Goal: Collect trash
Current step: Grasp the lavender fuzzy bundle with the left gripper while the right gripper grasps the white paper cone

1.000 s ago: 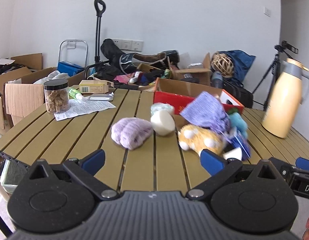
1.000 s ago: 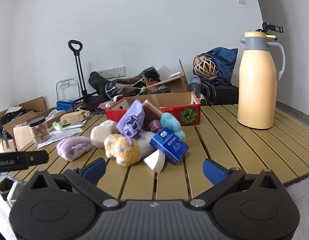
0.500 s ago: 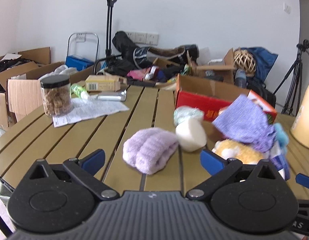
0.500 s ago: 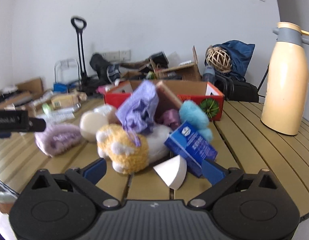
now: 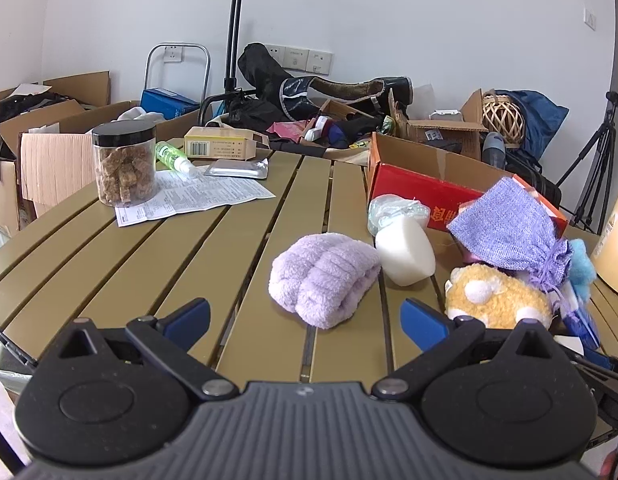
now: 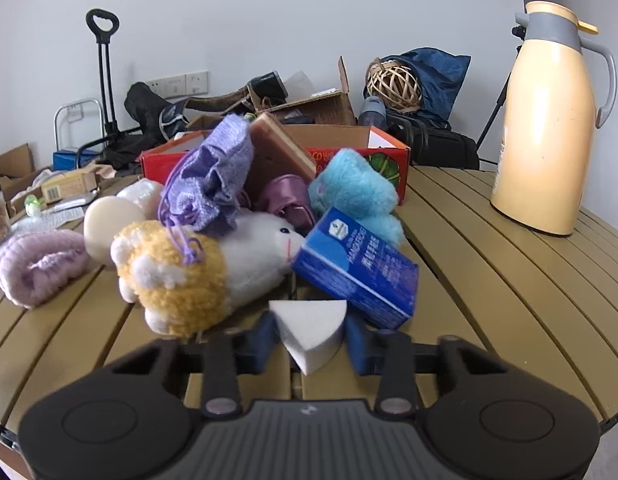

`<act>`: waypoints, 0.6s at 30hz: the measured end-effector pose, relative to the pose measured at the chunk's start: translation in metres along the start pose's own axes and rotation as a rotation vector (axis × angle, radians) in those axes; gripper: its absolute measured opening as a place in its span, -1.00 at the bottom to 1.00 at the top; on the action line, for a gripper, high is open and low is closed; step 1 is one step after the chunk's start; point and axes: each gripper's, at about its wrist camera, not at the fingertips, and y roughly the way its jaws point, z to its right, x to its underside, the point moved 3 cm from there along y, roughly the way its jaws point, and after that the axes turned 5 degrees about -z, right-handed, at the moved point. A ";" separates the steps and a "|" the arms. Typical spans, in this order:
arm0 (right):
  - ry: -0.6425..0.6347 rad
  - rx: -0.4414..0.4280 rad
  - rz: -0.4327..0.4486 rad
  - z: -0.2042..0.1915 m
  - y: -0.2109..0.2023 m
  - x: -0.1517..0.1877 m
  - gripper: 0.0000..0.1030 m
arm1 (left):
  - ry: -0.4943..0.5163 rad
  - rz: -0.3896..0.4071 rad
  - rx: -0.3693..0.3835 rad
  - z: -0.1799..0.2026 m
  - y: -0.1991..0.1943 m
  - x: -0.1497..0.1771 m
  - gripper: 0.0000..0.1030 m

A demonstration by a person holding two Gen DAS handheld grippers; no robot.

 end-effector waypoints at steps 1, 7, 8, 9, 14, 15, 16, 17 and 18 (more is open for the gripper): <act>0.003 0.001 0.003 0.001 -0.002 0.000 -0.35 | 0.001 0.003 -0.003 0.001 0.000 0.000 1.00; 0.041 -0.048 0.026 0.014 -0.012 -0.001 -0.39 | 0.032 -0.005 0.011 0.005 0.006 0.000 1.00; 0.041 -0.050 0.035 0.016 -0.014 -0.002 -0.39 | 0.040 -0.004 0.010 0.006 0.006 0.000 1.00; 0.043 -0.051 0.049 0.019 -0.018 -0.001 -0.39 | 0.042 -0.001 0.010 0.006 0.006 -0.001 1.00; 0.092 -0.075 0.067 0.039 -0.031 0.000 -0.38 | 0.006 -0.020 0.010 0.001 0.018 -0.005 1.00; 0.098 -0.075 0.063 0.042 -0.032 0.002 -0.38 | -0.004 -0.023 0.006 0.001 0.022 -0.006 1.00; 0.098 -0.072 0.061 0.045 -0.033 0.004 -0.38 | -0.010 -0.028 0.004 0.000 0.026 -0.008 1.00; 0.097 -0.072 0.061 0.047 -0.035 0.006 -0.38 | -0.012 -0.033 -0.002 0.000 0.030 -0.009 1.00; 0.094 -0.075 0.063 0.049 -0.038 0.008 -0.38 | -0.011 -0.034 -0.010 0.001 0.035 -0.011 1.00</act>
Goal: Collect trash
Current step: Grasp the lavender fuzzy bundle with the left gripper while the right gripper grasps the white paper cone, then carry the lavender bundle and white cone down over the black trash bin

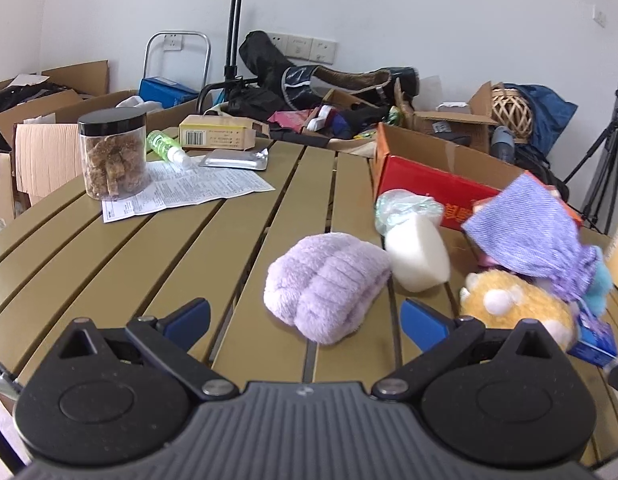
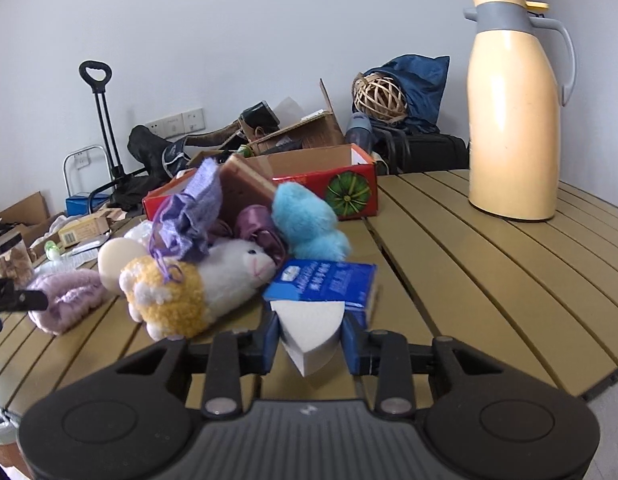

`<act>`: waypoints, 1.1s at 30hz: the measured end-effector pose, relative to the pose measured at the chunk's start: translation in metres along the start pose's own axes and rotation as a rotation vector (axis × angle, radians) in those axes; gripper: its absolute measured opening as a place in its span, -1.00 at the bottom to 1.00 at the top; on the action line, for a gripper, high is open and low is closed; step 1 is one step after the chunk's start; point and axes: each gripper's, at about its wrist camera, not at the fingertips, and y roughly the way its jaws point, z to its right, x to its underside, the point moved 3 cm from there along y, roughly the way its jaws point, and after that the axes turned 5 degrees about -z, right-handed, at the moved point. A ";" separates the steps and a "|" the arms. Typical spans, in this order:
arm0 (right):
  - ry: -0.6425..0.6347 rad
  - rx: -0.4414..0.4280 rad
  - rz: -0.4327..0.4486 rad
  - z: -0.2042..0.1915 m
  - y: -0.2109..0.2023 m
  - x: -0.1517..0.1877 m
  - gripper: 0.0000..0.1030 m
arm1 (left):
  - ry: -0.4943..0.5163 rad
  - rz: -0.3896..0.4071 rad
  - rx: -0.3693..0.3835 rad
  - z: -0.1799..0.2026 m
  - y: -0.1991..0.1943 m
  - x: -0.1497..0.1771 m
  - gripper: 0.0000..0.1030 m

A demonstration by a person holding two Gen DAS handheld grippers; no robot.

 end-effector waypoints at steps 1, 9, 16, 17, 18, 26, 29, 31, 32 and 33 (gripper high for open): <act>-0.005 -0.001 0.004 0.001 -0.002 0.001 -0.38 | 0.001 -0.001 -0.005 0.001 0.003 -0.001 1.00; 0.016 0.039 0.027 0.022 -0.015 0.002 -0.37 | 0.070 0.032 -0.010 0.017 0.018 -0.010 1.00; 0.043 0.046 0.031 0.037 -0.019 0.001 -0.36 | 0.087 -0.007 -0.045 0.022 0.037 -0.008 0.41; 0.047 0.048 0.030 0.039 -0.020 0.001 -0.36 | 0.080 -0.019 -0.037 0.021 0.039 -0.007 0.41; 0.051 0.049 0.029 0.040 -0.020 0.001 -0.36 | 0.082 -0.023 -0.038 0.021 0.041 -0.006 0.34; 0.057 0.045 0.021 0.042 -0.019 0.002 -0.35 | 0.100 0.020 -0.030 0.022 0.033 -0.002 -0.15; 0.059 0.042 0.020 0.042 -0.019 0.002 -0.35 | 0.102 0.028 -0.038 0.021 0.030 -0.001 -0.24; 0.059 0.042 0.021 0.041 -0.019 0.002 -0.35 | 0.103 0.034 -0.038 0.020 0.026 -0.001 -0.28; 0.059 0.042 0.022 0.041 -0.020 0.002 -0.35 | 0.103 0.038 -0.038 0.019 0.024 -0.001 -0.29; 0.059 0.041 0.021 0.041 -0.020 0.002 -0.35 | 0.102 0.042 -0.037 0.019 0.022 -0.002 -0.30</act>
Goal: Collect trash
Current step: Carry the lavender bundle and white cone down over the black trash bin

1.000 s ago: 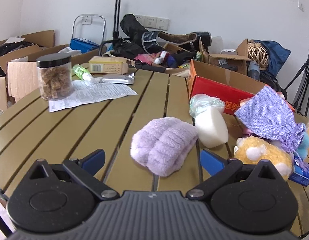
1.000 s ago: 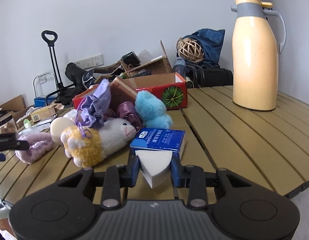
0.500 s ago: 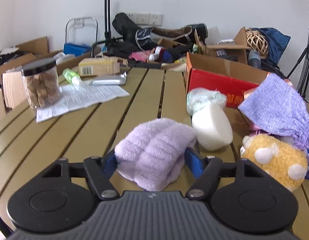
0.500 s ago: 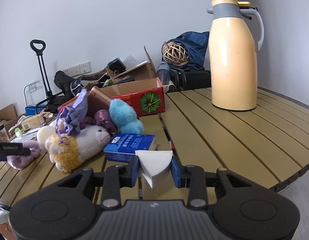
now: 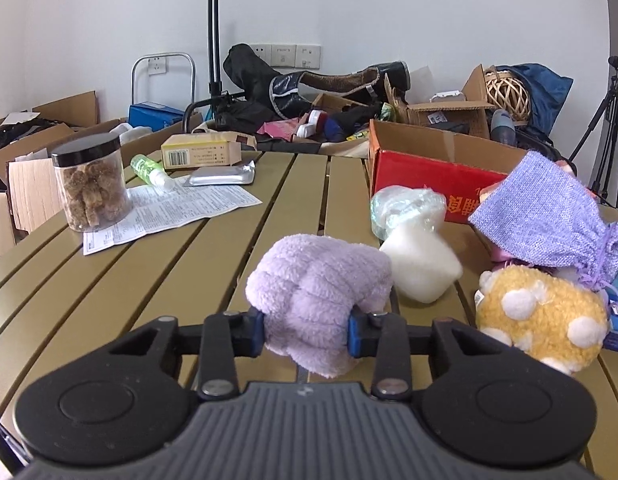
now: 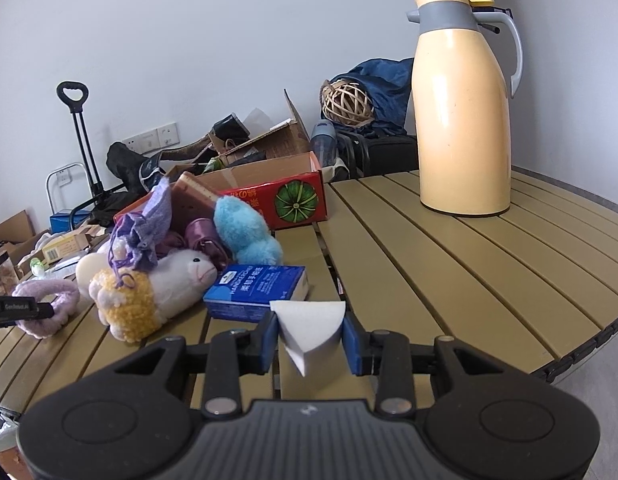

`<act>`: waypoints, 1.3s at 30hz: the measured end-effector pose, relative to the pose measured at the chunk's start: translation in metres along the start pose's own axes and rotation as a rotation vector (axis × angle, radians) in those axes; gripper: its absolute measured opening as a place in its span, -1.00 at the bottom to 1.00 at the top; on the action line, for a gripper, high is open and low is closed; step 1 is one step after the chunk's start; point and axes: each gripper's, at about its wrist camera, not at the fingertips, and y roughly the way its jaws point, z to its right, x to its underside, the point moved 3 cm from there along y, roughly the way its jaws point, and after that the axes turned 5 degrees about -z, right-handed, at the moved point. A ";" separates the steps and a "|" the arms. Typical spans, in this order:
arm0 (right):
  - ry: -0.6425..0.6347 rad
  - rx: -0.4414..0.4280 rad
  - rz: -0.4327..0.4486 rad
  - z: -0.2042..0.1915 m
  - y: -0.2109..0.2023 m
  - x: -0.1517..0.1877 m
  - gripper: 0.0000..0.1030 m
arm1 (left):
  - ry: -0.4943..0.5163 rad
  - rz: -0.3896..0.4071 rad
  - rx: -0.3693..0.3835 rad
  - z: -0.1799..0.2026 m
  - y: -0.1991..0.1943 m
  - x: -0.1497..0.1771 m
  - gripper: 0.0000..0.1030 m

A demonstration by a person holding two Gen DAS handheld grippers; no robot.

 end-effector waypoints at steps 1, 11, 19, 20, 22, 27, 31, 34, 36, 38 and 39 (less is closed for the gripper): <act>0.000 0.000 -0.001 0.000 0.000 0.000 -0.35 | -0.001 0.004 0.001 0.000 -0.002 0.000 -0.31; -0.008 -0.022 0.015 0.000 -0.010 0.000 -0.35 | -0.006 0.066 0.030 0.004 -0.040 -0.001 -0.32; -0.027 -0.059 0.054 -0.007 -0.029 -0.001 -0.35 | 0.016 0.146 0.077 0.020 -0.093 0.005 -0.32; -0.036 -0.062 0.059 -0.009 -0.033 0.000 -0.35 | 0.020 0.158 0.084 0.022 -0.101 0.004 -0.32; -0.051 -0.067 0.065 -0.011 -0.039 -0.001 -0.35 | 0.018 0.173 0.104 0.024 -0.116 0.004 -0.32; -0.051 -0.097 0.074 -0.013 -0.063 -0.001 -0.35 | 0.040 0.190 0.127 0.028 -0.150 0.013 -0.32; -0.041 -0.121 0.052 -0.013 -0.078 0.007 -0.35 | 0.047 0.193 0.137 0.024 -0.172 0.020 -0.32; -0.052 -0.130 0.040 -0.017 -0.091 0.017 -0.35 | 0.051 0.195 0.144 0.021 -0.188 0.028 -0.32; -0.060 -0.136 0.031 -0.019 -0.099 0.024 -0.35 | 0.056 0.195 0.154 0.020 -0.199 0.035 -0.32; -0.072 -0.142 0.023 -0.022 -0.108 0.030 -0.35 | 0.059 0.195 0.162 0.017 -0.209 0.042 -0.32; -0.076 -0.145 0.019 -0.023 -0.113 0.033 -0.35 | 0.060 0.195 0.164 0.016 -0.214 0.047 -0.32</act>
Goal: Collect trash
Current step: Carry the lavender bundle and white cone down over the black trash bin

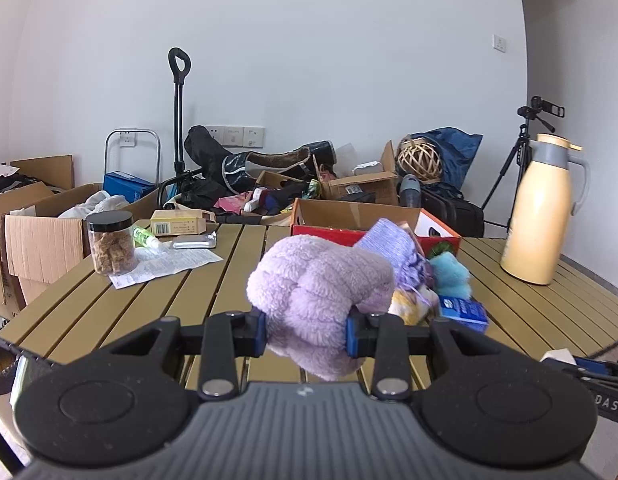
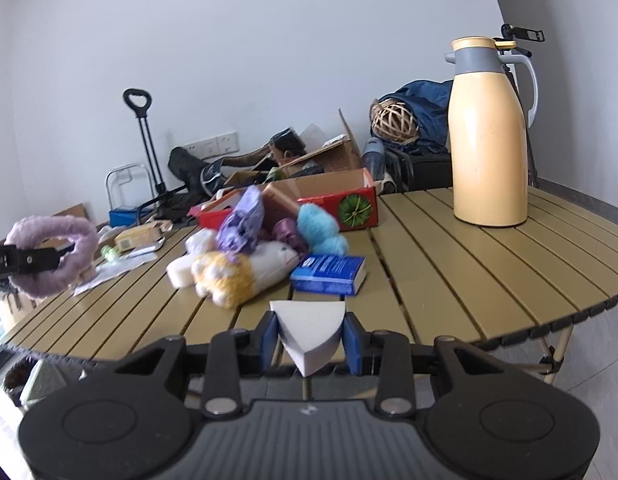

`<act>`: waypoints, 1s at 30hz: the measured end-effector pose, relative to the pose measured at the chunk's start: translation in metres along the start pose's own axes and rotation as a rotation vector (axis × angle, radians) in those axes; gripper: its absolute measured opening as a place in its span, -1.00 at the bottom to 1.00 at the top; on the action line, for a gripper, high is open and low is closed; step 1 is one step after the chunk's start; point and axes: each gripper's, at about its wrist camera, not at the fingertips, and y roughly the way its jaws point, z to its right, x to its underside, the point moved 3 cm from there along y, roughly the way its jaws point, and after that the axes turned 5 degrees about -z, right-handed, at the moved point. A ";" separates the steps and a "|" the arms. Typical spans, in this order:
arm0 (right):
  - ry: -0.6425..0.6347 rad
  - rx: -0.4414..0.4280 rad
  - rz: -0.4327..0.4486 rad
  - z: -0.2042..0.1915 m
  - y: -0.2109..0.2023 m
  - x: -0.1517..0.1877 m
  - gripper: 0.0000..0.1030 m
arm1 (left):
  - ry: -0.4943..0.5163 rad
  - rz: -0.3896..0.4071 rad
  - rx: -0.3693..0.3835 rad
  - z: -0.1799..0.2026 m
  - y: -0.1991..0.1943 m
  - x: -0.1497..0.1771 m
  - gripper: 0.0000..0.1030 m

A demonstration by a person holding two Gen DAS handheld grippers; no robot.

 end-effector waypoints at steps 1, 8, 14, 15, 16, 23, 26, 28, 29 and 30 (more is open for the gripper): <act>-0.004 -0.002 -0.002 -0.002 -0.004 0.003 -0.35 | 0.000 -0.002 0.004 0.000 -0.005 0.003 -0.32; 0.005 -0.009 -0.033 -0.008 -0.027 0.028 -0.35 | 0.039 -0.035 0.028 0.003 -0.037 0.033 -0.32; 0.001 -0.014 -0.091 -0.013 -0.038 0.055 -0.35 | 0.051 -0.089 0.040 0.002 -0.048 0.057 -0.32; -0.001 -0.014 -0.103 -0.014 -0.039 0.059 -0.35 | 0.054 -0.100 0.041 0.002 -0.049 0.061 -0.32; -0.004 -0.012 -0.115 -0.015 -0.040 0.064 -0.35 | 0.055 -0.112 0.043 0.002 -0.050 0.066 -0.32; -0.017 -0.017 -0.190 -0.019 -0.041 0.088 -0.35 | 0.092 -0.227 0.045 0.006 -0.043 0.103 -0.32; -0.025 -0.015 -0.225 -0.021 -0.040 0.097 -0.35 | 0.102 -0.283 0.046 0.006 -0.037 0.119 -0.32; -0.030 -0.010 -0.250 -0.022 -0.038 0.103 -0.35 | 0.106 -0.320 0.041 0.006 -0.033 0.130 -0.32; -0.029 -0.007 -0.266 -0.022 -0.036 0.107 -0.35 | 0.107 -0.342 0.036 0.006 -0.030 0.136 -0.32; -0.027 -0.006 -0.280 -0.021 -0.035 0.110 -0.35 | 0.107 -0.364 0.034 0.005 -0.027 0.141 -0.32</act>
